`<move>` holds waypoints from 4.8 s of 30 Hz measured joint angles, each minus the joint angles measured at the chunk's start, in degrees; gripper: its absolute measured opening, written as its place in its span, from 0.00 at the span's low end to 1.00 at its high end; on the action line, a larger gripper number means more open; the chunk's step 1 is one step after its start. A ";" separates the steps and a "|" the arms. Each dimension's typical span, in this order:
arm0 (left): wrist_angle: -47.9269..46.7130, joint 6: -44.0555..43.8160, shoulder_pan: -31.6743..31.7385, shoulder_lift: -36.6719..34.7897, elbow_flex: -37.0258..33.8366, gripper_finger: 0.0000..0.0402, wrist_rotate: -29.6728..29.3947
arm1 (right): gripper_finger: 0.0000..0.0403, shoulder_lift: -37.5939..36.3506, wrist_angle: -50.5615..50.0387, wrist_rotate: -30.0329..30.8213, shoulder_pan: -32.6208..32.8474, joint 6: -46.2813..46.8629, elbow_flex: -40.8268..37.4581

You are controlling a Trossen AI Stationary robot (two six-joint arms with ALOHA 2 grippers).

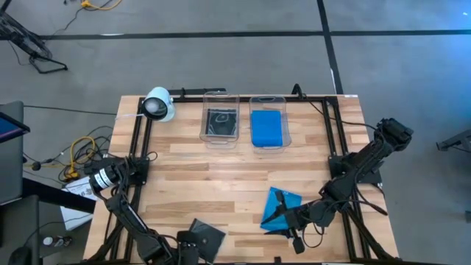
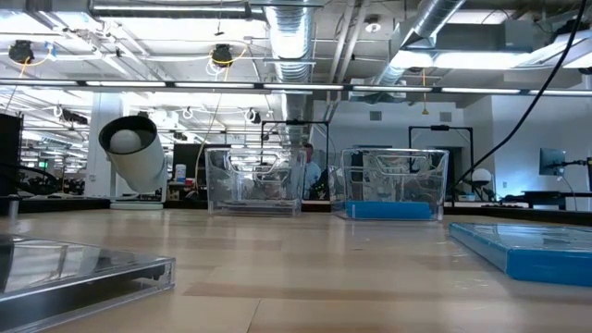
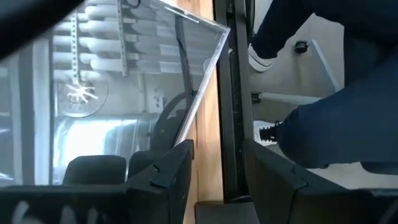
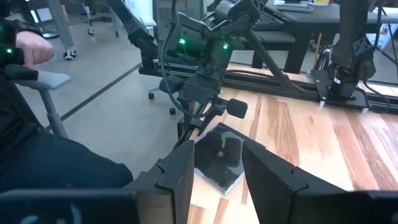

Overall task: Pick & place jewel cases by type
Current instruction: Put the black CD case into the left transparent bin

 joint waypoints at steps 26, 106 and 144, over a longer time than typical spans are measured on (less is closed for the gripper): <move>1.01 18.65 15.87 -0.56 -4.38 0.34 3.39 | 0.32 0.00 -0.15 -0.02 -0.04 0.09 0.04; 48.90 -11.80 45.57 -30.13 -54.58 0.64 15.72 | 0.32 27.10 -18.27 -8.75 -20.64 13.57 5.54; 47.79 -17.49 47.60 -19.85 -45.60 0.64 21.43 | 0.32 27.17 -17.79 -7.93 -23.19 13.62 5.27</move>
